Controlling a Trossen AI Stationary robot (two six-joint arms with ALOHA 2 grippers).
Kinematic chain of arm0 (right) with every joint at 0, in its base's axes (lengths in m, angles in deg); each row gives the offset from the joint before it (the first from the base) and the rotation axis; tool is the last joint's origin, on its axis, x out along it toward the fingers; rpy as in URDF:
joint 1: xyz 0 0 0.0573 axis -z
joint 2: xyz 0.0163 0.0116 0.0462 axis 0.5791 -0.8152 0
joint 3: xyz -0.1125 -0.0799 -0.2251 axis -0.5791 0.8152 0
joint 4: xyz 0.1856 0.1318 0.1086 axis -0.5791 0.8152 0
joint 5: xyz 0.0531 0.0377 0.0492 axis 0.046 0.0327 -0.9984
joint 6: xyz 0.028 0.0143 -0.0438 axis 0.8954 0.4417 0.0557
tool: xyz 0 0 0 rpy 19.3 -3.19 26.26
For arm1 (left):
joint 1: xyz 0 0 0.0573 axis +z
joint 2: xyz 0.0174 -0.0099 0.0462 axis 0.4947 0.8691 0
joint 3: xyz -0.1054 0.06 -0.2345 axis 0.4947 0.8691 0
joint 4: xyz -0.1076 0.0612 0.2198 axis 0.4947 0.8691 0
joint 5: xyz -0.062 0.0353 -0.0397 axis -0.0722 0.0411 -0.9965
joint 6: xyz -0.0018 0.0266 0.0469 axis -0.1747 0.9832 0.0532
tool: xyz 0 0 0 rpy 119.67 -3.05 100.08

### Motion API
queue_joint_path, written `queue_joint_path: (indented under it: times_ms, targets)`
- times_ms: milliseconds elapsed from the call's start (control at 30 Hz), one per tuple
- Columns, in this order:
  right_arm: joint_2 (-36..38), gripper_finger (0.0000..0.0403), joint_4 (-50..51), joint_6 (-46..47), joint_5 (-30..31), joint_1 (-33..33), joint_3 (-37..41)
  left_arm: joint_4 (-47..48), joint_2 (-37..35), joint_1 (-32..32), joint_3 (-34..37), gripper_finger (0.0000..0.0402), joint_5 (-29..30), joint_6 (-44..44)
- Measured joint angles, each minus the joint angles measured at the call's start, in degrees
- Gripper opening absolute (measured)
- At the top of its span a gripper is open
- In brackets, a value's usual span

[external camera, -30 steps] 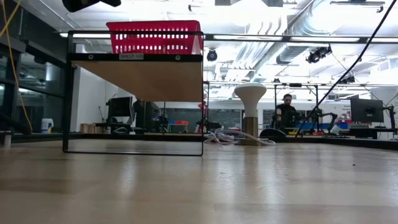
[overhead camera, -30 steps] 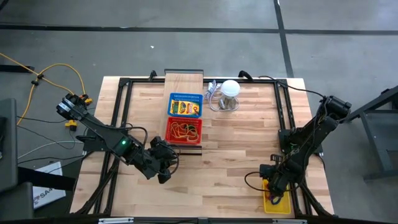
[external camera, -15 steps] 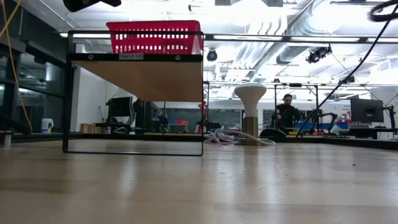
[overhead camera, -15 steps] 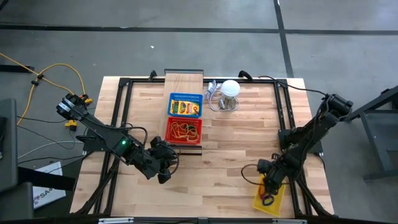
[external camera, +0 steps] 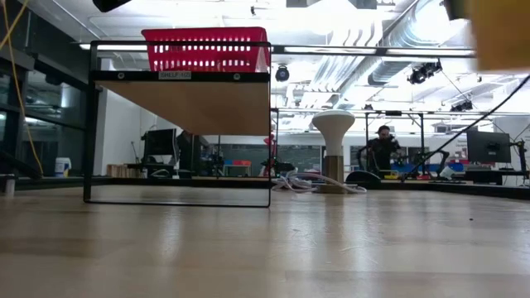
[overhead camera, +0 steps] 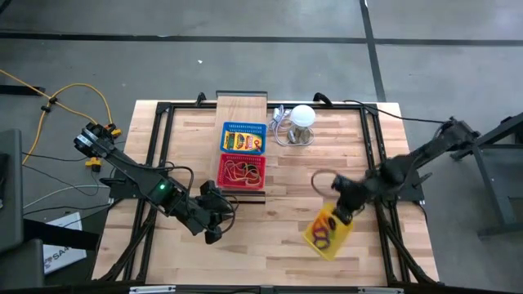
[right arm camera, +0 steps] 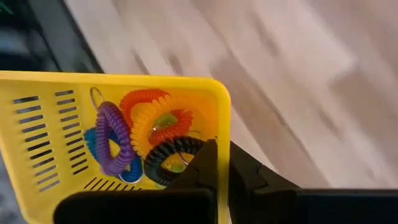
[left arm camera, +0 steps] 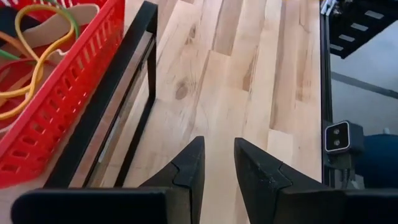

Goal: Pick & Place Office Desk Supplies
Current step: Put the yellow bin on the shelf

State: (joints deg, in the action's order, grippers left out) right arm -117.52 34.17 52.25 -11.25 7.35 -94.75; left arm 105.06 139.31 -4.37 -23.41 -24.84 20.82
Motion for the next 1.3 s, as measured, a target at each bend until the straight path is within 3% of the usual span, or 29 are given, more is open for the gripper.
queue_joint_path:
  times_ms: [200,533,833,1067,1300]
  targets:
    - [1.1,0.0003,0.9,-6.7,3.2,9.0,-5.8,-2.8,0.0,0.8,0.0,0.0084,0.2,5.1]
    - [-3.5,0.0003,6.3,-9.9,-6.6,20.6,-7.3,-4.6,-0.1,5.8,-2.8,0.0084,-3.4,19.4]
    - [-10.8,0.0003,-1.6,-15.4,-15.3,24.7,-7.3,-7.8,0.3,11.2,-6.3,0.0084,-8.9,37.2]
    - [-11.6,0.0003,-2.5,-18.4,-16.7,28.2,-7.3,-3.6,7.3,13.2,-17.1,0.0084,-9.1,51.3]
    - [-11.0,0.0003,-0.6,-21.5,-17.4,32.0,-7.3,7.8,20.6,14.9,-31.9,0.0084,-9.1,57.1]
